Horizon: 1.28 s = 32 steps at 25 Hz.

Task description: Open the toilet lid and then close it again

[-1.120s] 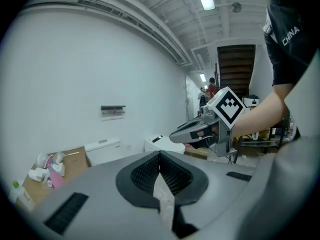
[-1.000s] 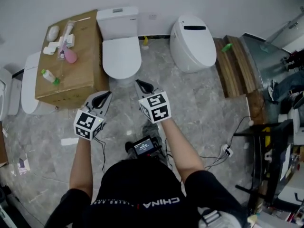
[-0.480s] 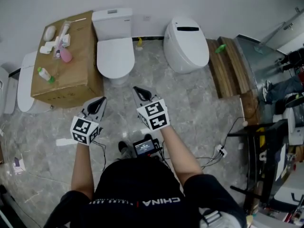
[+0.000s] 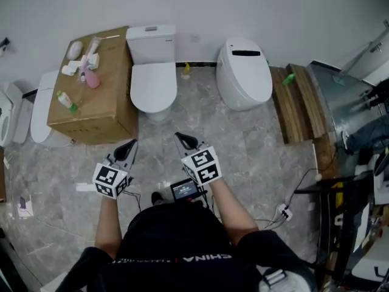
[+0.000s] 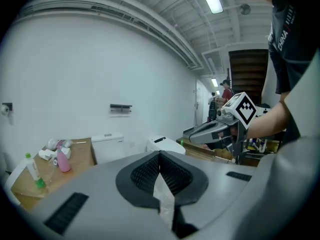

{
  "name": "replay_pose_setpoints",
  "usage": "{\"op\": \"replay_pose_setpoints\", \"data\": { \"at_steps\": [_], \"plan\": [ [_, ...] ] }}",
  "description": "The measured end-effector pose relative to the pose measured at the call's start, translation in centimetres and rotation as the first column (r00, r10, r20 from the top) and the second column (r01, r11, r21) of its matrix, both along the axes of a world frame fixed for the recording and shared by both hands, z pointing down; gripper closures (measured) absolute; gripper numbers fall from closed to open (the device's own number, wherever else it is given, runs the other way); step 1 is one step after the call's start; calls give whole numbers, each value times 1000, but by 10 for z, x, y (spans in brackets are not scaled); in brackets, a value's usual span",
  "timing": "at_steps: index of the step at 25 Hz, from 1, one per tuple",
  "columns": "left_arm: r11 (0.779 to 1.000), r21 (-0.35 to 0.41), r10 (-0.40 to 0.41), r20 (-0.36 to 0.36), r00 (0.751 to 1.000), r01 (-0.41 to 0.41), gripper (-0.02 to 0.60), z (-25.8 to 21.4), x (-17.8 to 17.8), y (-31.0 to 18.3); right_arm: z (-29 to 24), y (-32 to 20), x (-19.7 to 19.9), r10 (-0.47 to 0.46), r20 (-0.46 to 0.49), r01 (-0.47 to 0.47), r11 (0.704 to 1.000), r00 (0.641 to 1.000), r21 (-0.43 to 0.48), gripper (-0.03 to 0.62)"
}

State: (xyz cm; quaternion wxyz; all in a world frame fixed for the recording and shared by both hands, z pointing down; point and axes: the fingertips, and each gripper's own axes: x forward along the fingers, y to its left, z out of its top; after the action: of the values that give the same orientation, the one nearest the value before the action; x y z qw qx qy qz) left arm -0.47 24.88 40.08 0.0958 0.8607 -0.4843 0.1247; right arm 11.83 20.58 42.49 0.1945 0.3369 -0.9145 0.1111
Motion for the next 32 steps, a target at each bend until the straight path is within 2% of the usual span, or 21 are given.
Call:
{"op": "replay_pose_setpoints", "data": {
  "at_steps": [6, 22, 32],
  "plan": [
    [1000, -2, 19, 16, 1000, -19, 572, -1, 9, 6, -5, 5, -3, 1, 33, -1, 1000, 999, -8, 580],
    [998, -3, 67, 46, 997, -67, 572, 4, 24, 15, -7, 15, -5, 6, 30, -6, 1000, 1000, -7, 582],
    [999, -9, 48, 10, 999, -48, 572, 3, 25, 11, -4, 16, -1, 9, 35, -8, 1000, 999, -25, 582]
  ]
}}
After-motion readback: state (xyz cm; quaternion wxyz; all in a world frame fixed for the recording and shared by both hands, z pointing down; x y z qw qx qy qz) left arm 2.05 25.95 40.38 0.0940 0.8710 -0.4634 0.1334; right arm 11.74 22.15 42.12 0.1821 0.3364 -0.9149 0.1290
